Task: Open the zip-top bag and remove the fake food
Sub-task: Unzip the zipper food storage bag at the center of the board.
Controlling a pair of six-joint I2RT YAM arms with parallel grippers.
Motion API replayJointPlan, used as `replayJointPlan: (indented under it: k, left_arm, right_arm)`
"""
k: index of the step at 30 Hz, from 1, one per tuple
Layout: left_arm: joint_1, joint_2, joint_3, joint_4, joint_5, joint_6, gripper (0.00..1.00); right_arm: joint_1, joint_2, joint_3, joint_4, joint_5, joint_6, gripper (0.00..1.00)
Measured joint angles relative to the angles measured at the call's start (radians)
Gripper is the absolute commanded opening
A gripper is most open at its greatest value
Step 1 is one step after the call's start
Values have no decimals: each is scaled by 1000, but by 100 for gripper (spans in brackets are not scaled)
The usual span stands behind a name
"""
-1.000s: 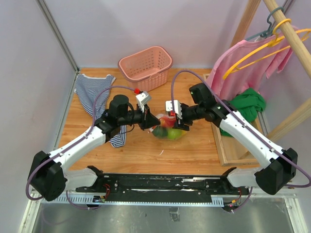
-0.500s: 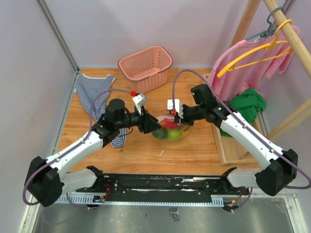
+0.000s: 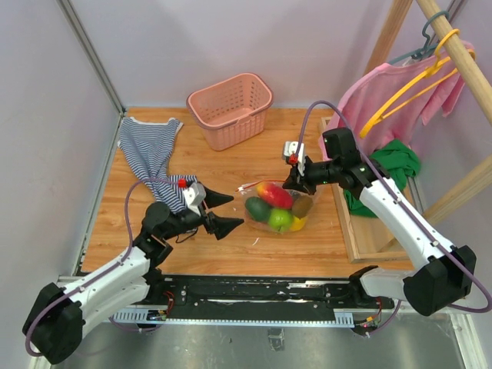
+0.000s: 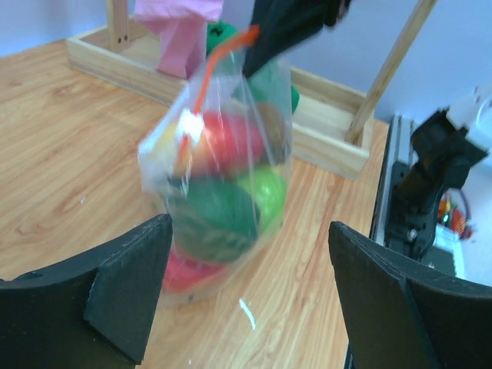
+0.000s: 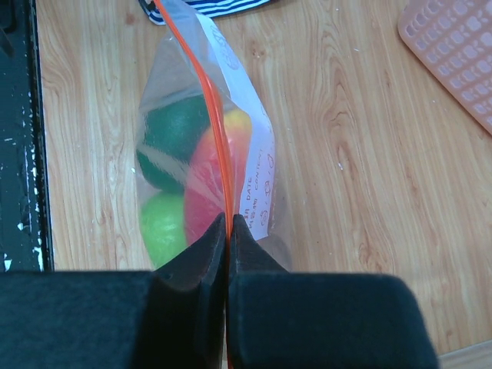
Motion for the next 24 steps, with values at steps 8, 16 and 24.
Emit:
replayJointPlan:
  k: [8,16,24]
  left_arm:
    - [0,12,-276,382,-9,132,69]
    - [0,305,-271,750,-7,140,66]
    - [36,647,-185,969,5,-11,64]
  right_arm:
    - [-11,0,-15,14,-34,16,1]
    - [-11,0,-25,21,-69,8,1]
    - [-11,-3,-30,21,-88,-1,1]
